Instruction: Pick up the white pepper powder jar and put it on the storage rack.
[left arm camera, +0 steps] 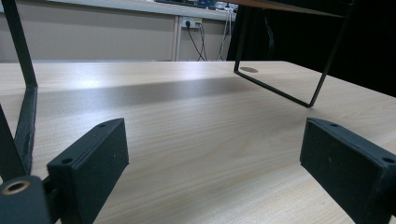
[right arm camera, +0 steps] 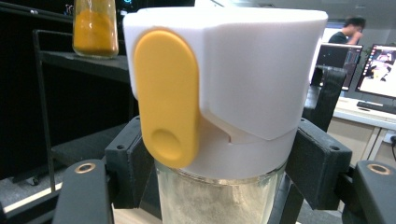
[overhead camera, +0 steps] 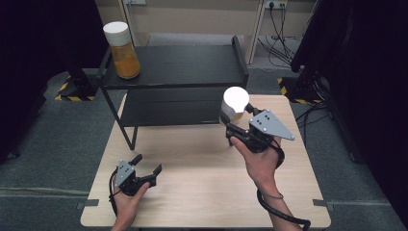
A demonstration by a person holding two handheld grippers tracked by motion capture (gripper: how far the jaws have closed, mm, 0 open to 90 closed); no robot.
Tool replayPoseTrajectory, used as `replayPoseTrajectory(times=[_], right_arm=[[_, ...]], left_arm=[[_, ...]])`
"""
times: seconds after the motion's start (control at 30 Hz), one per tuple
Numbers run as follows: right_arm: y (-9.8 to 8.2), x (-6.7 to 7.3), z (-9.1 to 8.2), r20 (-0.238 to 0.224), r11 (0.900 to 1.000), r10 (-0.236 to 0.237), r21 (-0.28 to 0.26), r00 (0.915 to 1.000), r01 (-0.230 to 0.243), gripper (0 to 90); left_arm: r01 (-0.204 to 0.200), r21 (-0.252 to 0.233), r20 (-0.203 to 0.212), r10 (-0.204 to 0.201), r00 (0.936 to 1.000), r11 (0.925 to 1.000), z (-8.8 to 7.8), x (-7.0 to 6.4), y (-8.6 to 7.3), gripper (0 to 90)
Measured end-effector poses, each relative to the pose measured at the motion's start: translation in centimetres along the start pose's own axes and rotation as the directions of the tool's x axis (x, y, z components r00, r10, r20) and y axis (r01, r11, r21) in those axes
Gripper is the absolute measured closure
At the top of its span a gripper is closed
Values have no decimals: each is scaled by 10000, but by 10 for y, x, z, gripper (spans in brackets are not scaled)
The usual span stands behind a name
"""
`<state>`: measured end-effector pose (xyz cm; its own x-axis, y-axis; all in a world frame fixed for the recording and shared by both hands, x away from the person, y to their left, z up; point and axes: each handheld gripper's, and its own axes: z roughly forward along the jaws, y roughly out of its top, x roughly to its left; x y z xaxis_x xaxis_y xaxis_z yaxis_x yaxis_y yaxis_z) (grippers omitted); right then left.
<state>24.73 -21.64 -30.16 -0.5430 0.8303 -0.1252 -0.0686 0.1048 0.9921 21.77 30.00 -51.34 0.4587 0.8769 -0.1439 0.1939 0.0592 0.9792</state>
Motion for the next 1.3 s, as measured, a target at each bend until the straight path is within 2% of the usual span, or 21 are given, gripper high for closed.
replayPoseTrajectory(times=[0.6,1.07,1.3], right_arm=[[33,1,20,1,9998,-22,-219,10000,22,307],[58,2,36,217,9982,-67,-587,9997,80,307],[74,2,50,440,9983,-104,-563,9990,129,307]], left_arm=[[30,12,15,-30,10000,10000,0,0,0,73],[12,-2,28,-12,10000,10000,0,0,0,72],[0,10,31,0,10000,10000,1,0,0,73]])
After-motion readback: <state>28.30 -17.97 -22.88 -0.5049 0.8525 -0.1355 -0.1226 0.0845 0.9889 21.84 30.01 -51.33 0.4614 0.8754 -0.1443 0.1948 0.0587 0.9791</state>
